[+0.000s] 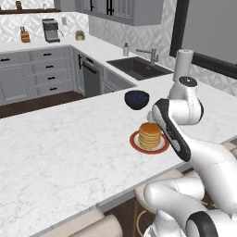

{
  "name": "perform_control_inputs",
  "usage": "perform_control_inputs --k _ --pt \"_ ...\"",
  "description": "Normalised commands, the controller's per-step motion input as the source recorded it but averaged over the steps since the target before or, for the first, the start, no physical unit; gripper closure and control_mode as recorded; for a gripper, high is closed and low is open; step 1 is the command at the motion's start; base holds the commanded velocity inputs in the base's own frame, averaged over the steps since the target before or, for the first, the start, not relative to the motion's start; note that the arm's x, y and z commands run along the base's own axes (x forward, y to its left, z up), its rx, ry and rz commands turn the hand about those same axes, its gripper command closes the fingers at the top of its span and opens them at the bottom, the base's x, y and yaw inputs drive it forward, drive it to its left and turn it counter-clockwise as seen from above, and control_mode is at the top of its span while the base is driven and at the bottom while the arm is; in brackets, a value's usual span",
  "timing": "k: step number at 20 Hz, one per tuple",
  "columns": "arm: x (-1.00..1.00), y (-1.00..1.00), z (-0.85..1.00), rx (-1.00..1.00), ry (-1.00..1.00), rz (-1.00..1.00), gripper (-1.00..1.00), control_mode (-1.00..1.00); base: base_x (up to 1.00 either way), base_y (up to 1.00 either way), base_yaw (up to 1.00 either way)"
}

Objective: Take the strawberry from the fridge and place it on top of the pancake, located on the dining counter.

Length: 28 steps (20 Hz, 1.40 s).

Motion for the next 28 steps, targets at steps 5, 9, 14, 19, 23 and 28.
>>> perform_control_inputs --k 5,9,14,19,23,28 --pt "0.61 -0.01 -0.45 -0.01 0.0 0.0 1.0 -1.0 0.0 0.0 0.0" --pt "0.63 -0.05 -0.35 0.0 0.0 0.0 1.0 -1.0 0.0 0.0 0.0" --pt "0.54 -0.16 -0.38 0.0 0.0 0.0 1.0 -1.0 0.0 0.0 0.0" --pt "0.06 -0.04 -0.24 0.0 0.0 0.0 1.0 -1.0 0.0 0.0 0.0" --pt "0.02 0.0 -0.23 -0.02 0.0 0.0 1.0 -1.0 0.0 0.0 0.0" --pt "0.16 0.0 -0.2 -0.01 0.0 0.0 1.0 -1.0 0.0 0.0 0.0"
